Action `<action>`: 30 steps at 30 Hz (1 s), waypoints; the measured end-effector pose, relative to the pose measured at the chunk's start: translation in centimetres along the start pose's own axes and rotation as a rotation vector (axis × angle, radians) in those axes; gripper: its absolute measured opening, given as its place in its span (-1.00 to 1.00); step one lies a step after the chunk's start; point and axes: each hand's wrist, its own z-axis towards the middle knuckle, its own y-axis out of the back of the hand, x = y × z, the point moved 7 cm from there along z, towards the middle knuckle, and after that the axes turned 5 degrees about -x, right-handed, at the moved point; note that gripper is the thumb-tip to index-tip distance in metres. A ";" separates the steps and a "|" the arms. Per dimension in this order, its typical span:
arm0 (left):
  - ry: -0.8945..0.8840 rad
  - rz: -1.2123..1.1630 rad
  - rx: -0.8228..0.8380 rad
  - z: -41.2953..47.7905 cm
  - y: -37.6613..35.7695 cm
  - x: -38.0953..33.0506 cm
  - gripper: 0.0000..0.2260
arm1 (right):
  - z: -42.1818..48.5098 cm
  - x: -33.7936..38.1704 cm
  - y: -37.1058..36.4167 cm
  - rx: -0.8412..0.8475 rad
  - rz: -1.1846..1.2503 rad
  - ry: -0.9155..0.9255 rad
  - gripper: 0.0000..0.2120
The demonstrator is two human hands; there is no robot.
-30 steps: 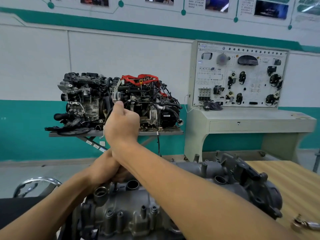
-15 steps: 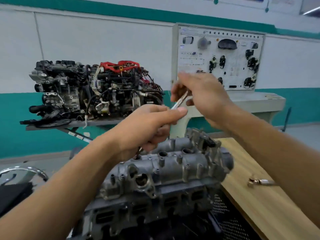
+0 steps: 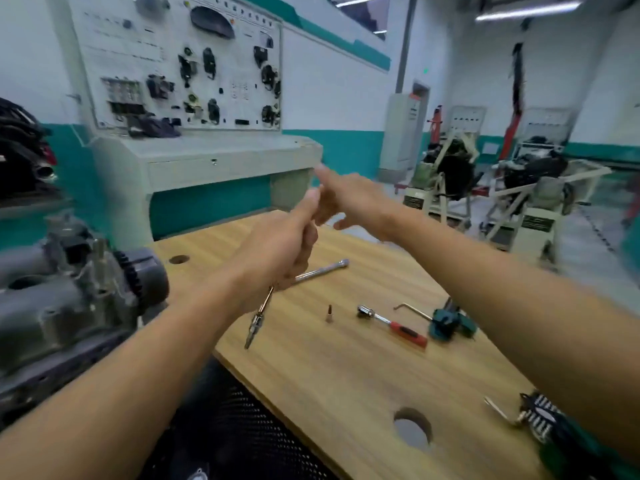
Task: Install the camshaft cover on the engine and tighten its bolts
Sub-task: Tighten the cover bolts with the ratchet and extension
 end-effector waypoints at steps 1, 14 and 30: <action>0.045 -0.072 0.021 0.4 -0.7 0.9 -0.51 | 0.4 -2.1 0.5 -0.006 -0.266 0.014 -0.53; 0.285 -0.397 0.117 1.5 2.7 7.7 -0.60 | -3.1 -23.5 -3.4 0.085 -0.944 -0.238 -0.88; 0.118 -0.131 -0.087 -8.9 14.4 -2.7 -0.44 | -8.6 14.7 -8.8 0.143 0.141 0.748 -0.65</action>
